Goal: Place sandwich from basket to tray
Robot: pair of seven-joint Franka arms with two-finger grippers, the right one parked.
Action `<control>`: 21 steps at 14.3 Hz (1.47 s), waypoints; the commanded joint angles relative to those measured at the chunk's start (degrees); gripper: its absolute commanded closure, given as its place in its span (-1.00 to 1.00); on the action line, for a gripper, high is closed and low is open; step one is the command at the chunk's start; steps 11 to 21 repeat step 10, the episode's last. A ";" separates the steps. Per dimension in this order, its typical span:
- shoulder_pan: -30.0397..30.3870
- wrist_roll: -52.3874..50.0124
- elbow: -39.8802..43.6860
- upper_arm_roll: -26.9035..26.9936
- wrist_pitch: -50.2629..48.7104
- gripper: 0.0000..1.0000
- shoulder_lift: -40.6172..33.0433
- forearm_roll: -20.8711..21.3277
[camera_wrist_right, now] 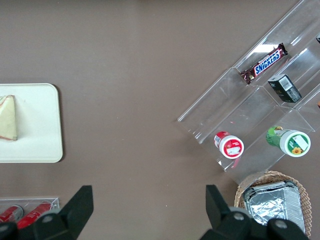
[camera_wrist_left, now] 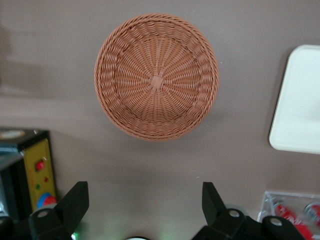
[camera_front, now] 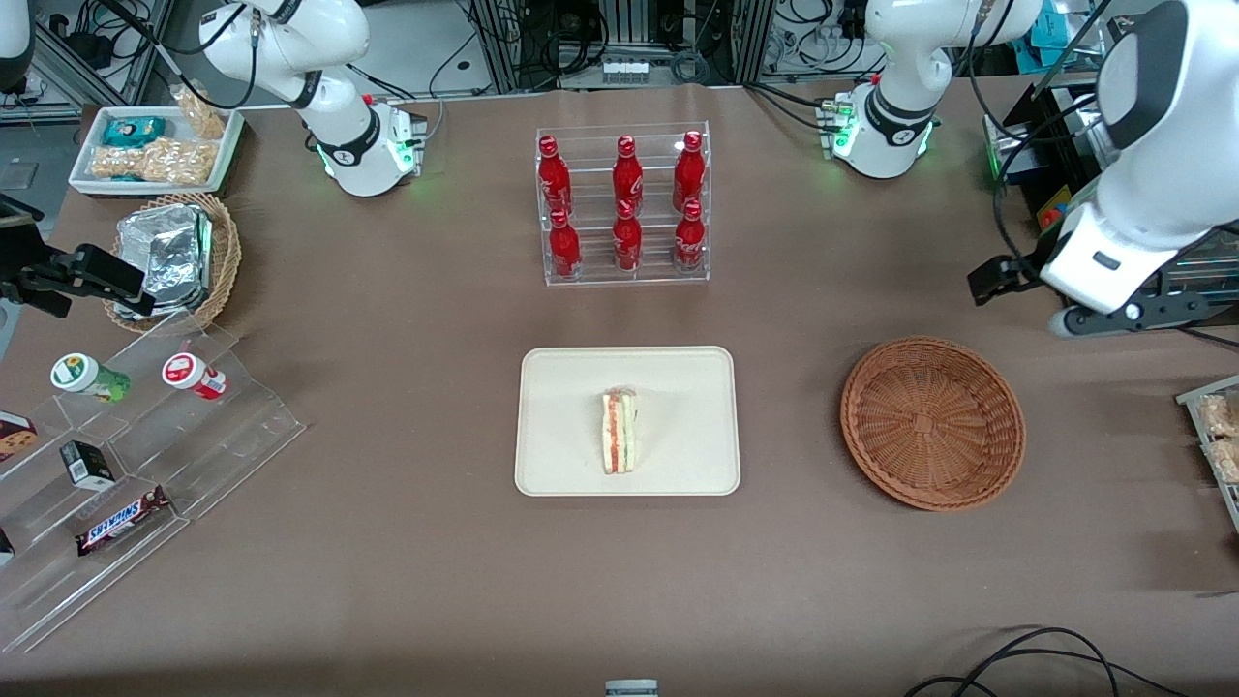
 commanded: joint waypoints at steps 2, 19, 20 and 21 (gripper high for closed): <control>-0.87 11.32 1.37 2.89 -0.19 -1.00 -1.00 -0.08; -1.84 12.76 6.38 4.31 0.69 -1.00 1.72 -1.48; -1.84 12.76 6.38 4.31 0.69 -1.00 1.72 -1.48; -1.84 12.76 6.38 4.31 0.69 -1.00 1.72 -1.48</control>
